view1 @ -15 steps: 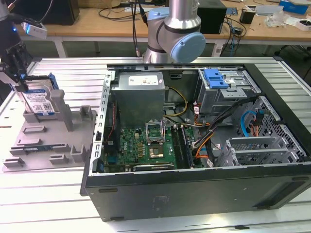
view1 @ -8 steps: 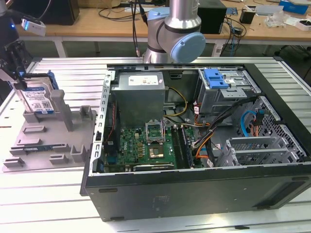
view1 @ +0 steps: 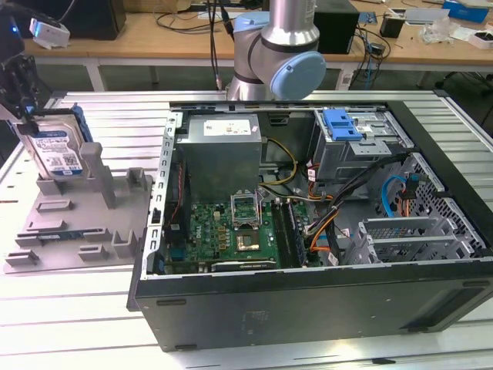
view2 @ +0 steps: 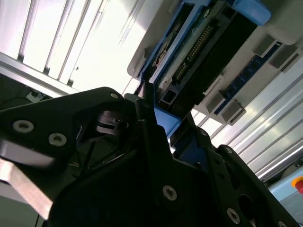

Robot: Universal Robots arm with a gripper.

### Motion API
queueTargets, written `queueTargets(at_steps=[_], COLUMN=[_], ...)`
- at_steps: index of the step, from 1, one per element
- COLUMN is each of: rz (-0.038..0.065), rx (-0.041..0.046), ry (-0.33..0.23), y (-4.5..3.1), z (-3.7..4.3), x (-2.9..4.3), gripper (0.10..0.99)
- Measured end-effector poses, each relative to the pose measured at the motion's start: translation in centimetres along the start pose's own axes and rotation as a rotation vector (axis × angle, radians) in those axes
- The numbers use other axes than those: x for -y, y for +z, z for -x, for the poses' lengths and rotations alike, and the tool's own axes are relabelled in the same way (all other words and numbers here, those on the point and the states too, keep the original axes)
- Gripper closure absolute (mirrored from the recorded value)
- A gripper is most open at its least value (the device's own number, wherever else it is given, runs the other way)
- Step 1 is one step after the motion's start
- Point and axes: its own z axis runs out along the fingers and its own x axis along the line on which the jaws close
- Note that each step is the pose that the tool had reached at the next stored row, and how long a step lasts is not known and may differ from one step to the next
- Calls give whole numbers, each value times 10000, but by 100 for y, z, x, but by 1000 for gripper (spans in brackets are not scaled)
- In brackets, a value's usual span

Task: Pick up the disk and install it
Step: 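Pick up the disk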

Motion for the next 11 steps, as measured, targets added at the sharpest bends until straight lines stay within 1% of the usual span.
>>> queueTargets(at_steps=[1,2,3,4,6,7,9,10,11], rz=[1,0,0,1,0,1,0,0,0], rx=[-1,0,0,0,0,0,0,0,0], ry=[0,1,0,0,0,0,0,1,0], y=[-33,-116,-180,-217,-447,-592,-698,-729,-776], z=[-1,-4,-6,-8,-16,-21,-25,-26,-27], x=[-1,-2,-4,-5,-13,-17,-18,-18,-19], gripper=[718,718,718,718,718,718,718,718,718])
